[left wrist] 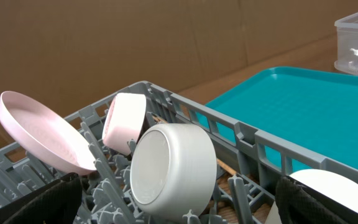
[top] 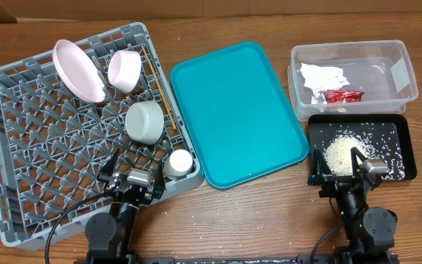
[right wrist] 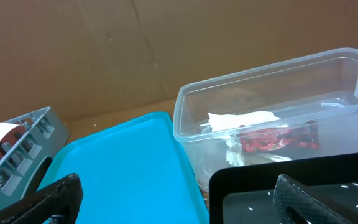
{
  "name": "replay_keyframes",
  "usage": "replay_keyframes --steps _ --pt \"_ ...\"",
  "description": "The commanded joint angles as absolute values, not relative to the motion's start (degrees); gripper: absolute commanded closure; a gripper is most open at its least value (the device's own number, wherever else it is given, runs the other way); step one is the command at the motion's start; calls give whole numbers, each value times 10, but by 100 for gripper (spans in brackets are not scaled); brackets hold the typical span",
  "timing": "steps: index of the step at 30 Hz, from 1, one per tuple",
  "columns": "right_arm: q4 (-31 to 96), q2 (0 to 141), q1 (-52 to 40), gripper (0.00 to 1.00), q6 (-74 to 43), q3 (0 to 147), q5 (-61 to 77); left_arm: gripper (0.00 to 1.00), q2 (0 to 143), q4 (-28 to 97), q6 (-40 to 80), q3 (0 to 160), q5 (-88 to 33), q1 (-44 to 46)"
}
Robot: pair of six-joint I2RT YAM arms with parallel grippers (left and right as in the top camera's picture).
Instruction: Sort waste into correct bins and load items into the dishwasher
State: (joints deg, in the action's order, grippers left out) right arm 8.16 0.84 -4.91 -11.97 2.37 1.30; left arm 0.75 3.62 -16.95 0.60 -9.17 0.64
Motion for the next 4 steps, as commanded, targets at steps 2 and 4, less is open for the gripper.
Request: replay_keyframes --steps 2,4 --pt "77 2 -48 0 -119 19 17 0 3 36 -180 3 -88 2" --pt "77 2 -48 0 -119 19 17 0 3 36 -180 3 -88 2"
